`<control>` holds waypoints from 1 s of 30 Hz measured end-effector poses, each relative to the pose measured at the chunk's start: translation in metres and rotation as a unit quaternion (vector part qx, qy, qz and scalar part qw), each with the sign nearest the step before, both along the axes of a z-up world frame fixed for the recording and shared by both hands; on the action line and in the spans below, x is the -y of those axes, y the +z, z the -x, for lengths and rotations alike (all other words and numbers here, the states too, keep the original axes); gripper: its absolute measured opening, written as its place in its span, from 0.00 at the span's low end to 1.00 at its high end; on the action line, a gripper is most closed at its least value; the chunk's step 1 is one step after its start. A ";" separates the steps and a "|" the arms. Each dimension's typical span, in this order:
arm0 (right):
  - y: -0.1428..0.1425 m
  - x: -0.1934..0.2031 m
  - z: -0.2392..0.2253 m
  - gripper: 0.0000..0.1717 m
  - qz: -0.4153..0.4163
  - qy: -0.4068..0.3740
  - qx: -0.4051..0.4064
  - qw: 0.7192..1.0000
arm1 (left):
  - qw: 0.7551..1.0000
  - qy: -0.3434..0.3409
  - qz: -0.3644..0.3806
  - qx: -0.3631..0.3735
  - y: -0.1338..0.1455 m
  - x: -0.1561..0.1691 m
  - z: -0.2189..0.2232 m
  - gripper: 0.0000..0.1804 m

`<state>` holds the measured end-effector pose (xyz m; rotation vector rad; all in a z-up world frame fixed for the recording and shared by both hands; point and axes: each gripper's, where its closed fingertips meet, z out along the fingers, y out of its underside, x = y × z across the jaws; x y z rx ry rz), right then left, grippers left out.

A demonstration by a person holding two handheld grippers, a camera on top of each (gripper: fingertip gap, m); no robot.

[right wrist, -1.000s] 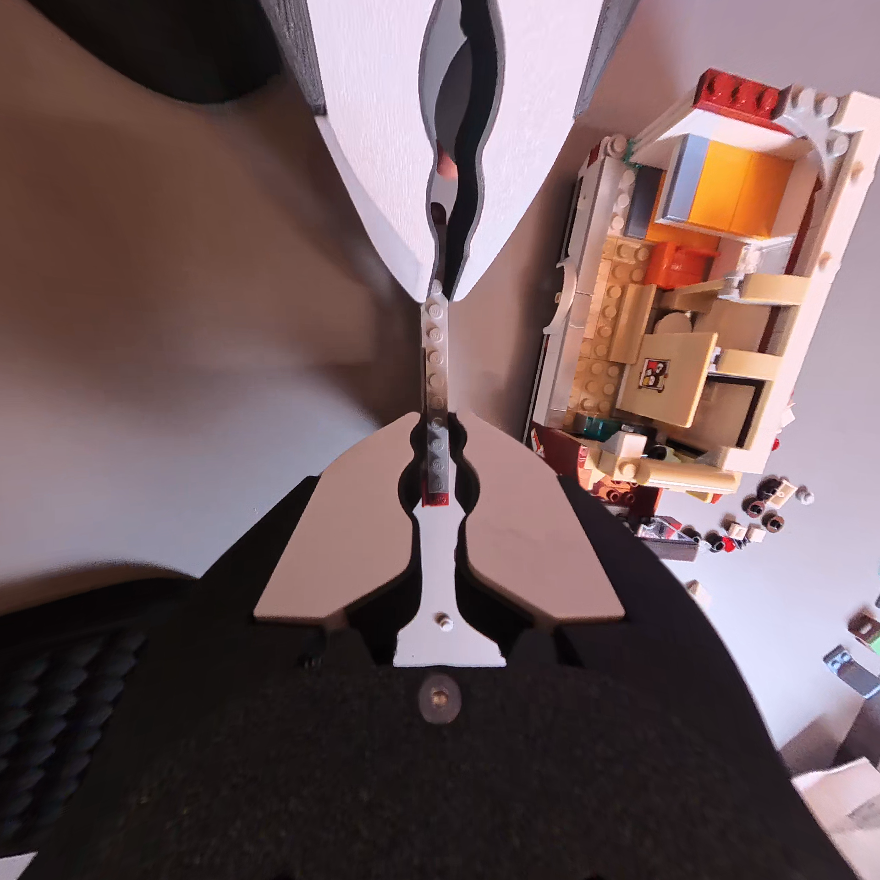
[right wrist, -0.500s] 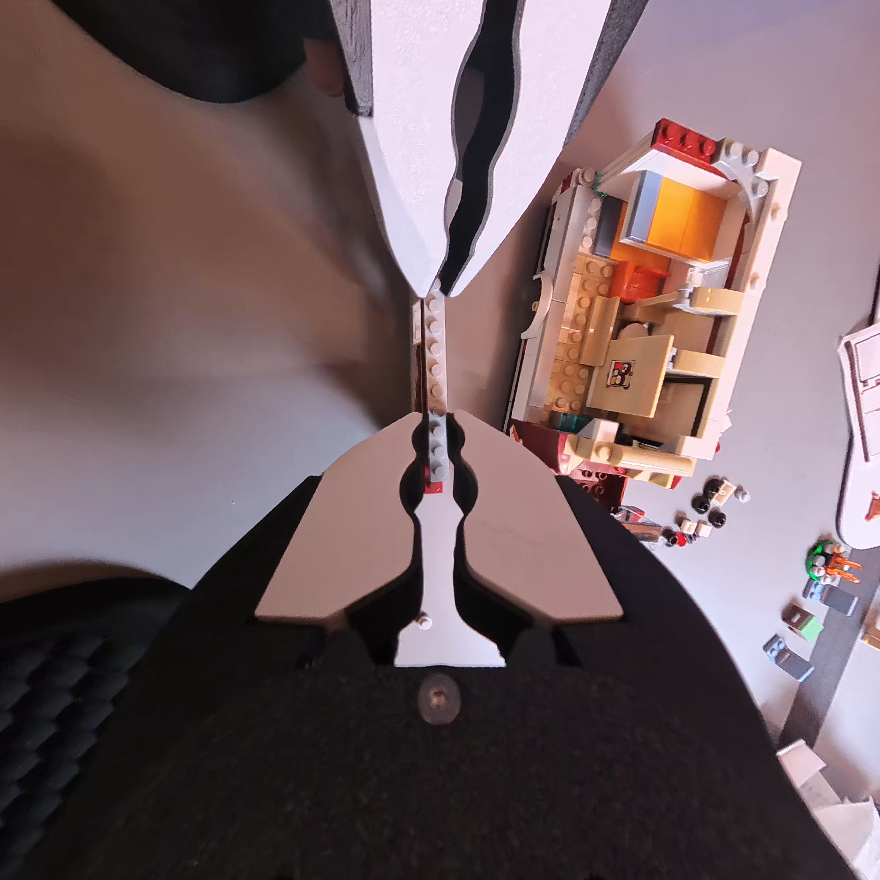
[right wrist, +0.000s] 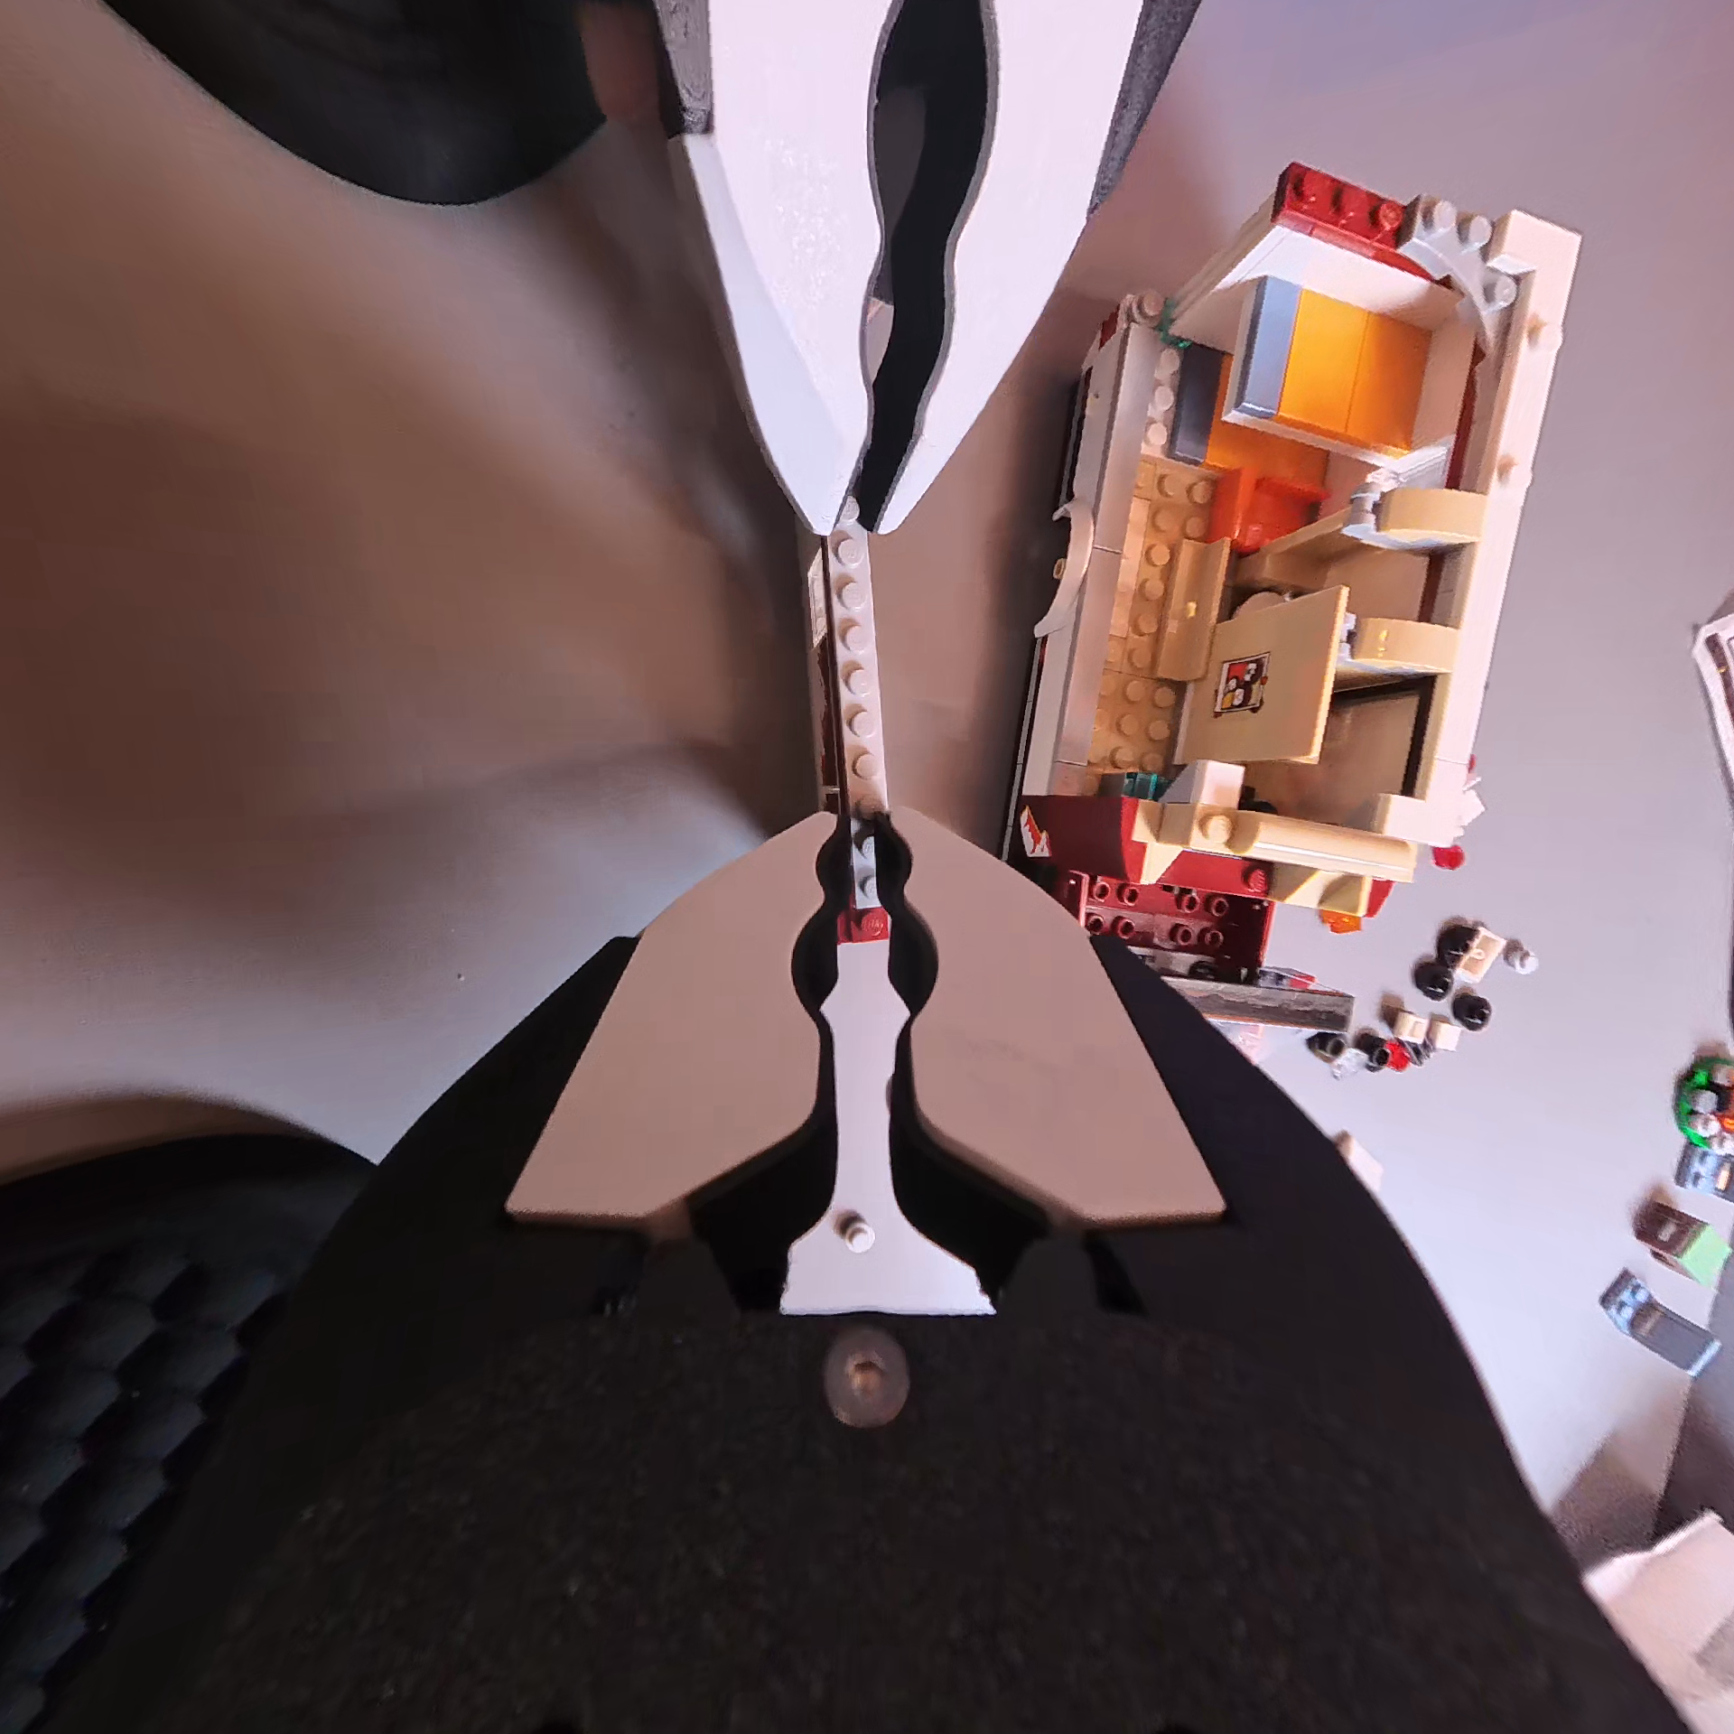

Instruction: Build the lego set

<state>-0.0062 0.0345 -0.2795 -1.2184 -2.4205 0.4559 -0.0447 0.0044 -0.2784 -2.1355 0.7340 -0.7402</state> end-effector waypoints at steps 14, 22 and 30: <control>-0.002 0.000 0.000 0.02 0.013 0.009 0.069 0.998 | 0.999 -0.001 0.036 0.004 -0.001 0.000 0.000 0.04; -0.001 0.005 -0.003 0.02 -0.026 0.009 0.009 1.000 | 1.000 -0.006 0.018 -0.020 -0.001 0.003 -0.002 0.04; 0.000 0.002 -0.001 0.03 -0.029 -0.003 -0.021 0.999 | 0.999 -0.009 0.009 -0.044 -0.002 0.000 0.000 0.04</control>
